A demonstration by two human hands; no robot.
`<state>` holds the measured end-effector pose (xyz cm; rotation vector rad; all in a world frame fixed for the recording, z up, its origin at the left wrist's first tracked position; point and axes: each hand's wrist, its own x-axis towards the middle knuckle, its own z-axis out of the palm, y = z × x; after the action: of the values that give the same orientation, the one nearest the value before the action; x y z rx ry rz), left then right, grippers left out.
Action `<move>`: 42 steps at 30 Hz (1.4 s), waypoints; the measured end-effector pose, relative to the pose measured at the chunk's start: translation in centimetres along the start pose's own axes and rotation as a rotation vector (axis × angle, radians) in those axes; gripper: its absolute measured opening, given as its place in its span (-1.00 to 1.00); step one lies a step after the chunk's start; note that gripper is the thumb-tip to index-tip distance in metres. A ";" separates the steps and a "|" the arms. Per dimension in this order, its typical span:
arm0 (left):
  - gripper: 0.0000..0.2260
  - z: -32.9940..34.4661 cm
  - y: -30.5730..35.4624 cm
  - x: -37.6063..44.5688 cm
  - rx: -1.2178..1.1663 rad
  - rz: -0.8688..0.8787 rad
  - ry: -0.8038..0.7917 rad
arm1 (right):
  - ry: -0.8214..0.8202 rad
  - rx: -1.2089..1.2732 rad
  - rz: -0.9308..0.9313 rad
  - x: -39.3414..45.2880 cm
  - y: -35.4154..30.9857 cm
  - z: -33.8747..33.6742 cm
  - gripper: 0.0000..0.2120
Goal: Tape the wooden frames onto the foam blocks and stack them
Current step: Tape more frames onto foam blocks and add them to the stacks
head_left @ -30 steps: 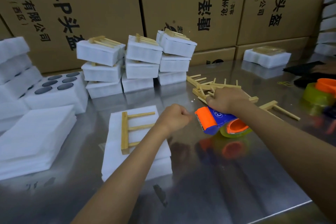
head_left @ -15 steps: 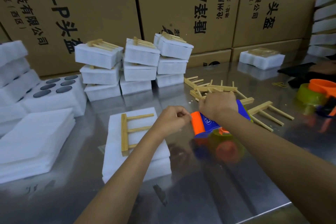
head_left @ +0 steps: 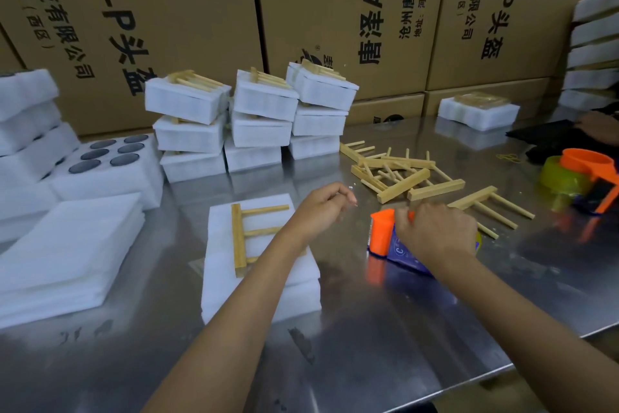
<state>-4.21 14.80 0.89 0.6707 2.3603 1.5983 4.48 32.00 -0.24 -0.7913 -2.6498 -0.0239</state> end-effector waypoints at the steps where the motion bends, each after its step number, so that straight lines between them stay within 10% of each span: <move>1: -0.74 0.0 0.0 0.0 0.009 -0.002 0.005 | 0.014 -0.031 -0.014 0.0 -0.1 -0.4 -0.56; 6: -0.72 0.0 0.2 0.1 -0.045 -0.024 0.016 | 0.020 0.273 -0.284 0.9 -1.6 -2.7 -0.66; 10: -0.71 -0.2 0.5 0.1 -0.068 -0.015 0.021 | -0.531 0.942 -0.130 1.2 -5.4 -3.8 -0.41; 15: -0.73 -0.3 0.3 0.2 -0.076 0.001 0.027 | -0.504 1.089 0.063 2.3 -6.9 -1.9 -0.57; 28: -0.48 -5.4 0.5 -2.8 0.392 0.141 0.392 | -0.238 0.582 -0.316 -0.8 -8.3 -0.7 -0.72; 32: -0.34 -9.2 -2.2 -4.9 0.792 -0.200 0.320 | -0.207 0.490 -0.366 -1.9 -9.3 -0.9 -0.68; 42: -0.22 -8.6 -4.7 -6.5 0.475 -0.360 0.241 | -0.245 0.543 -0.320 -2.8 -10.6 1.2 -0.70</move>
<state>-3.29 3.17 -0.63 0.1062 2.8645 1.0248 0.57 21.77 -1.45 -0.1994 -2.7698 0.7151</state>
